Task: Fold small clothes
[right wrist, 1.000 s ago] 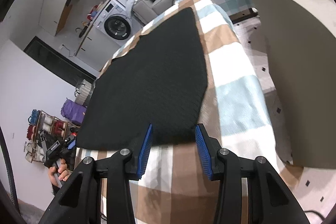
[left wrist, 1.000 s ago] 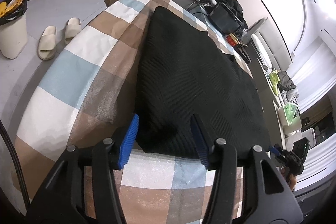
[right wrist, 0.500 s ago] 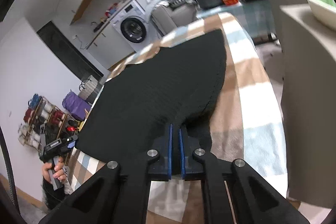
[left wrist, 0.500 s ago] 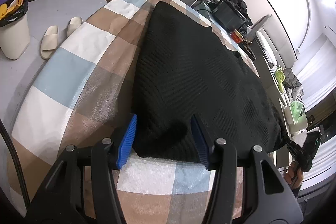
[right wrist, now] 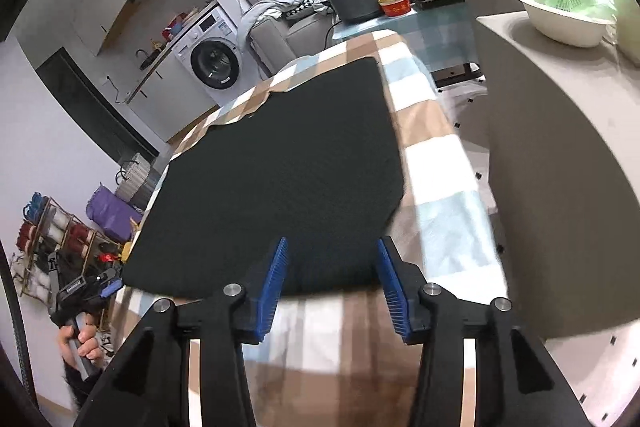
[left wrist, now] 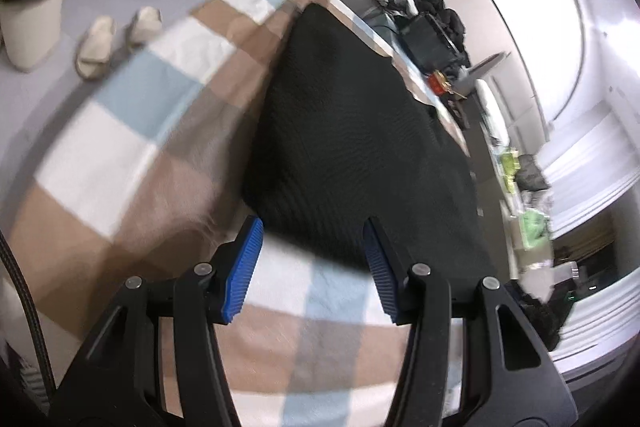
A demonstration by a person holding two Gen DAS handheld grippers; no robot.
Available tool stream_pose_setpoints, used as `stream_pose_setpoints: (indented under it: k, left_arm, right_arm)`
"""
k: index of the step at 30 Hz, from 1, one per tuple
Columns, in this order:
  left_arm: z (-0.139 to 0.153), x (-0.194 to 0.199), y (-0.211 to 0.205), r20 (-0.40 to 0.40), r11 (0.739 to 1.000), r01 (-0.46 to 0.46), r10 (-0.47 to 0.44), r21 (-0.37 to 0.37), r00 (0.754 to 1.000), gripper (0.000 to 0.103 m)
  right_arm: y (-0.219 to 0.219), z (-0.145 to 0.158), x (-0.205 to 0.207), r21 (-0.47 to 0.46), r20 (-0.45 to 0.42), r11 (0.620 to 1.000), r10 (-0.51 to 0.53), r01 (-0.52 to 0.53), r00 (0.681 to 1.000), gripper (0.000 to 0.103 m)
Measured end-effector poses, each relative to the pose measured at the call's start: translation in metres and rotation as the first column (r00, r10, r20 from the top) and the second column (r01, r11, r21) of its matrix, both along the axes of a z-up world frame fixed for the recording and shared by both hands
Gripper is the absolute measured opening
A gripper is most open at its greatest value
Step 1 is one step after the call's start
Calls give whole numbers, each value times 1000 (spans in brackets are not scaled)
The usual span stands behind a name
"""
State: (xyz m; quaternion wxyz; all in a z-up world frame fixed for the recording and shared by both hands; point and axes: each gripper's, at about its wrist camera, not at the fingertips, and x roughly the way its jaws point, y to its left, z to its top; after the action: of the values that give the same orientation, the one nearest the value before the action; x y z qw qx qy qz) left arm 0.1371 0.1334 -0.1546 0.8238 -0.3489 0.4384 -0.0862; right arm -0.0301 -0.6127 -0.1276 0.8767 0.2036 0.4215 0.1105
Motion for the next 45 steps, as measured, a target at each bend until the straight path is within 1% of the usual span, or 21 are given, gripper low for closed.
stream_pose_setpoints:
  k: [2,4,8,10,13,15,18,19,20,21,24,26,27,28,29,31,32,35,37,40,45]
  left_arm:
    - [-3,-5,-5,-15,1000,11,-11,-18,1000,48]
    - [-8,-8,-10,-10,999,5,-6,-42,1000,48]
    - [-23,5,-22,-37,995,-4,0,-101,999,48]
    - [-27,12,-28,-38,995,-12,8,-95,999,48]
    - [-32,25,-36,-38,995,-30,27,-95,999,48]
    - [-33,33,-40,-35,994,-53,49,-96,998,48]
    - [-36,43,-39,-34,988,-101,98,-118,995,48]
    - [-36,46,-39,-34,984,-126,123,-123,992,46]
    - [-37,49,-39,-33,983,-140,137,-120,990,35]
    - [-38,50,-39,-30,982,-150,148,-111,989,18]
    - [-40,54,-37,-16,978,-173,172,-118,985,12]
    - [-35,54,-39,9,981,-169,170,-99,985,10]
    - [-33,52,-39,18,982,-168,170,-92,985,9]
    - [-30,52,-40,34,983,-165,168,-86,985,9]
    - [-27,51,-40,43,983,-162,166,-83,985,8]
    - [-23,50,-40,60,984,-159,164,-82,985,7]
    - [-21,48,-40,66,984,-157,162,-80,985,6]
    - [-14,38,-34,91,986,-158,163,-57,982,3]
    - [-10,28,-29,104,985,-164,168,-47,980,3]
    - [-9,8,-19,113,985,-165,169,-40,979,3]
    - [-14,-41,-9,106,987,-155,159,-45,982,3]
  right_arm:
    - [5,-4,-8,24,-11,1000,-7,8,1000,48]
    - [14,-12,-16,68,-33,998,-13,15,999,48]
    - [18,-29,-20,164,-76,984,-54,66,996,48]
    - [18,-37,-18,202,-105,975,-75,95,992,48]
    - [17,-41,-15,221,-117,966,-108,132,987,48]
    - [18,-43,-12,227,-130,962,-125,153,984,48]
    - [12,-50,-5,257,-155,944,-170,206,973,52]
    - [10,-52,-3,272,-163,937,-182,221,970,52]
    - [9,-53,0,297,-158,926,-192,232,968,52]
    - [9,-55,5,315,-153,916,-208,248,966,53]
    - [10,-55,18,324,-136,905,-245,276,960,53]
    - [16,-53,27,319,-131,901,-266,295,955,53]
    - [18,-53,31,307,-130,902,-275,302,953,51]
    - [21,-53,34,291,-132,904,-285,312,949,41]
    - [25,-54,38,276,-136,905,-297,324,945,34]
    - [27,-57,40,289,-124,894,-320,342,939,15]
    - [30,-57,40,297,-110,890,-327,345,938,12]
    - [37,-51,36,263,-79,906,-323,332,943,9]
    - [40,-51,35,257,-87,916,-297,309,951,9]
    - [41,-51,23,243,-102,931,-256,273,961,9]
    - [42,-50,-7,223,-126,953,-182,207,975,9]
